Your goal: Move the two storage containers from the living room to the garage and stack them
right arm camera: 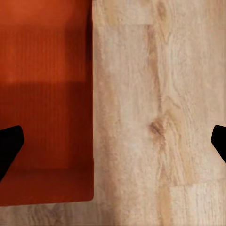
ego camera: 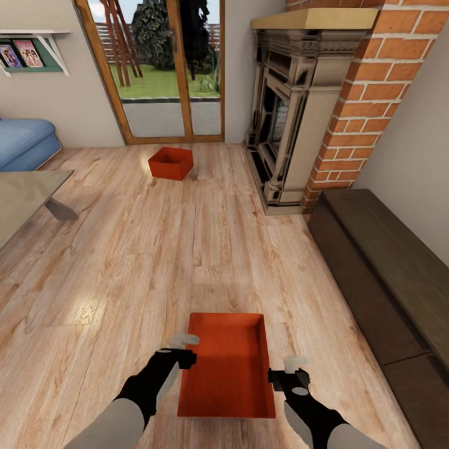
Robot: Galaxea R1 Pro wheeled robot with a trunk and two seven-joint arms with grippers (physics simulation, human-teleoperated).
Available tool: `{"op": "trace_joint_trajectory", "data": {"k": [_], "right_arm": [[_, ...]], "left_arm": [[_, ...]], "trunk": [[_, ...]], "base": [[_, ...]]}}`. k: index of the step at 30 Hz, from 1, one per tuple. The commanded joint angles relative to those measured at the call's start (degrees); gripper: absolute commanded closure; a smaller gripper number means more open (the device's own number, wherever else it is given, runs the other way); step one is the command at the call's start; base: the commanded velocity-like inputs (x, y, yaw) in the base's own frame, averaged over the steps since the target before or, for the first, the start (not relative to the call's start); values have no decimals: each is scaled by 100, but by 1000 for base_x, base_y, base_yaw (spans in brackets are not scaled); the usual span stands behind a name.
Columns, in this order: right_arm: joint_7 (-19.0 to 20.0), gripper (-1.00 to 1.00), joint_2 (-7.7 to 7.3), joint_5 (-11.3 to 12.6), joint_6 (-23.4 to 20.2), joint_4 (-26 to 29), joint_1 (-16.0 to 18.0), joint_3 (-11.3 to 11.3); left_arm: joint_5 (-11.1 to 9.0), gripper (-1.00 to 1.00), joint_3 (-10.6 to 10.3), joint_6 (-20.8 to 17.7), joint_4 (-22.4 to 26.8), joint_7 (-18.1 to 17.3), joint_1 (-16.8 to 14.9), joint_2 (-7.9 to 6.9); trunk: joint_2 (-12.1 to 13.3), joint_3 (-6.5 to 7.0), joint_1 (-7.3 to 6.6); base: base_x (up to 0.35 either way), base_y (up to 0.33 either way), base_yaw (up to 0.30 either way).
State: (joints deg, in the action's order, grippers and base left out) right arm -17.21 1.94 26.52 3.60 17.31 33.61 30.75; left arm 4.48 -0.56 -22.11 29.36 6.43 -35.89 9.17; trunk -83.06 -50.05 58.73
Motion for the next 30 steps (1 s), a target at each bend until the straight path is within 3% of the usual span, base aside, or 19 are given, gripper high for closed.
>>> {"op": "trace_joint_trajectory", "data": {"k": [1, 6, 12, 16, 20, 25, 30], "right_arm": [[-28, -100, 39, 62, 81, -38, 5, 46], [-28, -100, 158, 69, 169, -91, 5, 43], [-28, -100, 215, 71, 238, -96, 5, 43], [-22, -100, 230, 14, 241, -94, 5, 51], [-39, -100, 218, 1, 183, -72, 5, 63], [-731, -100, 239, 38, 166, -5, 5, 55], [-859, -100, 230, -22, 217, 17, 5, 85]], "left_arm": [[64, -100, -5, -21, -66, 8, -33, 13], [55, -100, -5, 393, -218, 8, -81, 10], [37, -100, 16, 452, -235, 24, -85, 23], [39, -100, 21, 466, -263, 419, -85, 24], [43, -100, 21, 477, -271, 518, -85, 26], [44, -100, 21, 488, -273, 537, -85, 24], [34, -100, 21, 489, -281, 535, -85, 17]], "trunk": [[-2, -4, 0], [-2, -4, 0], [-2, -4, 0], [-2, -4, 0], [-2, -4, 0], [-2, -4, 0], [-2, -4, 0]], "base": [[0, 0, 0], [0, 0, 0], [0, 0, 0], [0, 0, 0], [0, 0, 0], [0, 0, -122], [0, 0, -87]]}}
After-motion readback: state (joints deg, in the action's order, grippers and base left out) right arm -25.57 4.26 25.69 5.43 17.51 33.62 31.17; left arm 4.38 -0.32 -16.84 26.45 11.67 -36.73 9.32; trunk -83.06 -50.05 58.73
